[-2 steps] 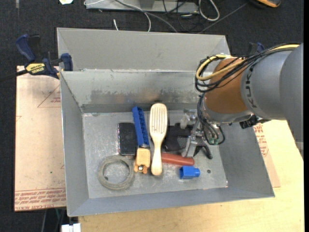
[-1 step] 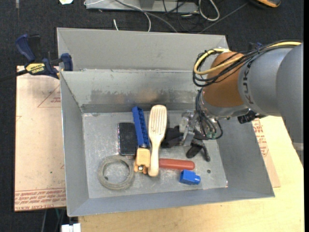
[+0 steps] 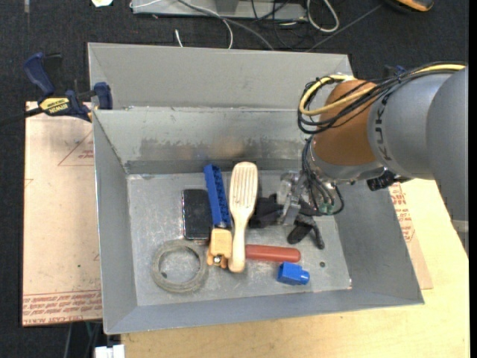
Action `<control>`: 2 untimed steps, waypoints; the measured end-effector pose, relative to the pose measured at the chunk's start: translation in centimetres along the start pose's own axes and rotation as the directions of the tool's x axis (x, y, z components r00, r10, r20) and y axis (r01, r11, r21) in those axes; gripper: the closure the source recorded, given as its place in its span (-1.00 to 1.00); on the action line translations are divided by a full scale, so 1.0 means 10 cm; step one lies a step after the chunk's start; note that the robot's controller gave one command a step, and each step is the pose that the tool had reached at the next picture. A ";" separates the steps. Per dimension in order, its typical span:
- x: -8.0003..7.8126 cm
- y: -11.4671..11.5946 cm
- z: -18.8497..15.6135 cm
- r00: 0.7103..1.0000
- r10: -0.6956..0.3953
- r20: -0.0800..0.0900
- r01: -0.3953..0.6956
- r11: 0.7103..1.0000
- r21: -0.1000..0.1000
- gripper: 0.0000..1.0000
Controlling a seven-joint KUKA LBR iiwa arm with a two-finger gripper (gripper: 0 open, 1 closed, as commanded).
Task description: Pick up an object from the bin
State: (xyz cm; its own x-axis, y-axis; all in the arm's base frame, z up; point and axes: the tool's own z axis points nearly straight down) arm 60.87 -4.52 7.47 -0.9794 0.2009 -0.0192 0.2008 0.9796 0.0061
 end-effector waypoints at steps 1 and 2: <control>0.01 0.00 -0.27 1.000 -0.001 -0.004 0.001 1.000 0.000 1.00; 0.01 0.00 -0.71 1.000 -0.001 -0.008 0.001 1.000 0.000 1.00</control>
Offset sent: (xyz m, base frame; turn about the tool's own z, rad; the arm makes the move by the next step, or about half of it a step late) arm -0.0015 -0.0001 0.1098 -0.0001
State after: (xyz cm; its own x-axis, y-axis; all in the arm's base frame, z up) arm 60.60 -4.46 14.54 -0.9798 0.1996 -0.0110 0.1995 0.9799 0.0063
